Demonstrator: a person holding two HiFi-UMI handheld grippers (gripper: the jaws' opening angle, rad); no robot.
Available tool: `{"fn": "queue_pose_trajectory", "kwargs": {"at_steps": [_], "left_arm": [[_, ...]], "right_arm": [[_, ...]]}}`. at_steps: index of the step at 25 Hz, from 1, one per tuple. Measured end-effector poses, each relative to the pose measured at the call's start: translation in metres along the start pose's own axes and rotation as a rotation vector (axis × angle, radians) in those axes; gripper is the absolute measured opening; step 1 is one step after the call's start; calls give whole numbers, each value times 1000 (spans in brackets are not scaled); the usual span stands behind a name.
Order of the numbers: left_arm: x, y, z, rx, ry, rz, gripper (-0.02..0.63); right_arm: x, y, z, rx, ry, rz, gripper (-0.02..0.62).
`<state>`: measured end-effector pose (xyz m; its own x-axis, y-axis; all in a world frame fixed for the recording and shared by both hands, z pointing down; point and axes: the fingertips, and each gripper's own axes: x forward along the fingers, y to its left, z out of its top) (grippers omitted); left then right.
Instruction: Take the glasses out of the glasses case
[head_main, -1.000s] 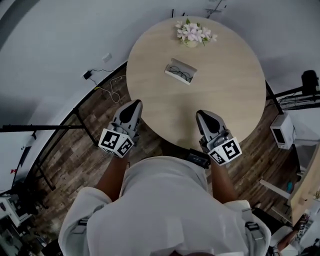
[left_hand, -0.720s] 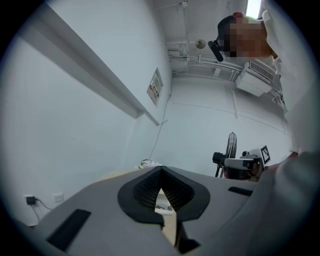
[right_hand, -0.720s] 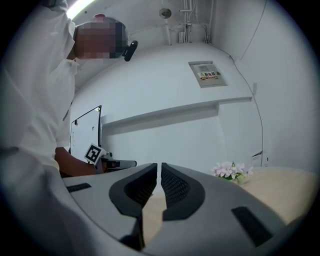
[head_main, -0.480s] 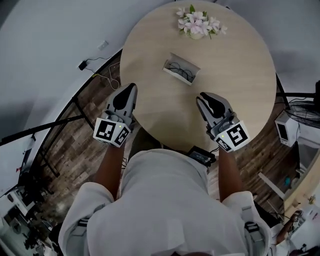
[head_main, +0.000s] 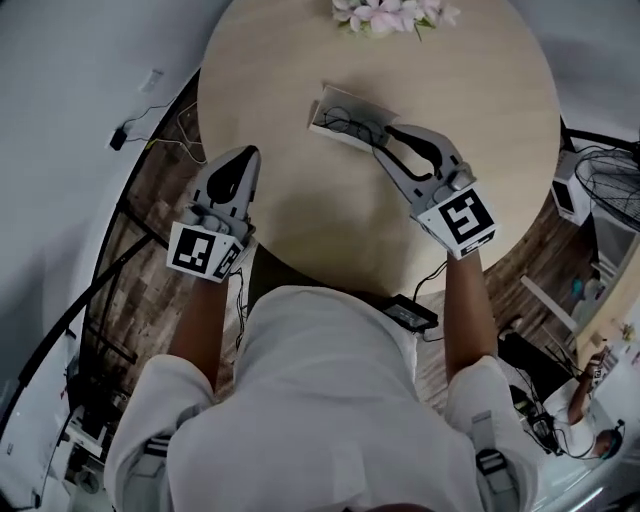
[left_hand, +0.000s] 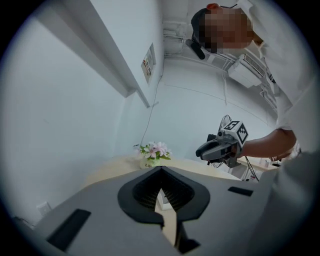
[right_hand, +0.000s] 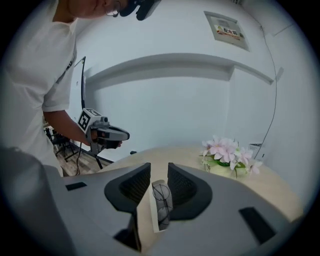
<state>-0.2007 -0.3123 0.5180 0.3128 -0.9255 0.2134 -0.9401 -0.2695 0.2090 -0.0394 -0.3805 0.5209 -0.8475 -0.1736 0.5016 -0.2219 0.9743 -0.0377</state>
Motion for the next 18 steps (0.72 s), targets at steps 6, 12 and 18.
{"fn": "queue_pose_trajectory", "kwargs": {"at_steps": [6,12,18], "left_arm": [[36,13,-33,-15,38,-110,14],[56,26,-58,-30,74,-184,14],[64,20,-84,-44,131,-266,14]], "right_arm": [[49,-12,-58,-37,273,62,104],[84,-22,-101,-103,443,91,104],[94,-28,-134,-113,582,140,103]]}}
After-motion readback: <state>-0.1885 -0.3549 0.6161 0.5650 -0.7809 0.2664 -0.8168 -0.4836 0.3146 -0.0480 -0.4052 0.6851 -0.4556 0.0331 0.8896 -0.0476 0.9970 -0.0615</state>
